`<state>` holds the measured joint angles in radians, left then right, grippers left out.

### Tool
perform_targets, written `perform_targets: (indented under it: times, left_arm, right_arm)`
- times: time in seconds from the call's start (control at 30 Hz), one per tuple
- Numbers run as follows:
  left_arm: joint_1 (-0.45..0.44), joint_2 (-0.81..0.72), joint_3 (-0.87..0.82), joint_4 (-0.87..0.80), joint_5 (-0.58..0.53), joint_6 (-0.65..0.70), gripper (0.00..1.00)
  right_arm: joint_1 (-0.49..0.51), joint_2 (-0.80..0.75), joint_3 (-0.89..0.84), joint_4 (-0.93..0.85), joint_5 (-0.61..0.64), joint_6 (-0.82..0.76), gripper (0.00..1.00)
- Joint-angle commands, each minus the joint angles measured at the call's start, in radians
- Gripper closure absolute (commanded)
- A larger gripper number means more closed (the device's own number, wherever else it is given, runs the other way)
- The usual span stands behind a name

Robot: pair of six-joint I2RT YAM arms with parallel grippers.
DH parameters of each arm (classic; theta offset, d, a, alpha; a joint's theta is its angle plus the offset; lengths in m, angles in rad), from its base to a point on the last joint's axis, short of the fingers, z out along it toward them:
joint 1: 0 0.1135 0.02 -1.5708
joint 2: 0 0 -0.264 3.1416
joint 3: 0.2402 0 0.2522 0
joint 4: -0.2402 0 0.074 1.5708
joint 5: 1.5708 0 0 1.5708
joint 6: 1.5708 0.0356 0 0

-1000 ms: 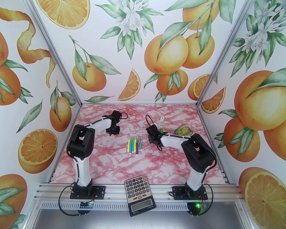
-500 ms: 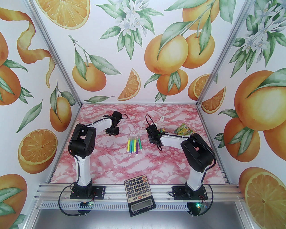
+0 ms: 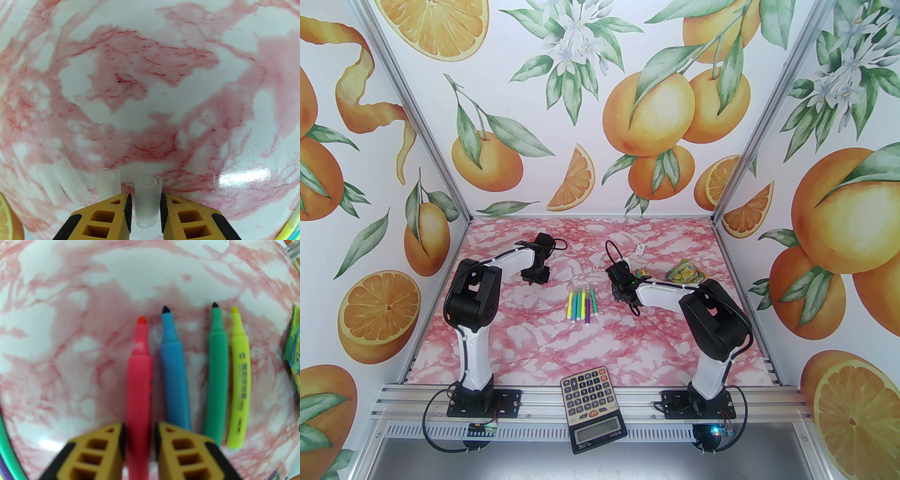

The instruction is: Open the pen caps

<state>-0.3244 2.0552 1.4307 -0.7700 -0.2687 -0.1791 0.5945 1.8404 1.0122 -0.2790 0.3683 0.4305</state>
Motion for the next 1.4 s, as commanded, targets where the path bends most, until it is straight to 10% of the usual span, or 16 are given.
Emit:
perform_targets:
  times: [0.0, 0.7, 1.37]
  left_arm:
    - [0.004, -0.01, 0.015, -0.007, 0.034, 0.003, 0.7]
    - [0.012, -0.237, -0.029, 0.025, 0.227, -0.01, 0.56]
    - [0.108, -0.608, -0.482, 0.423, 0.523, -0.071, 0.38]
  right_arm:
    - [-0.004, 0.007, 0.016, -0.017, 0.035, 0.008, 0.71]
    - [0.1, -0.196, -0.014, 0.054, -0.198, -0.166, 0.58]
    - [0.162, -0.055, 0.051, 0.019, -0.342, -0.115, 0.57]
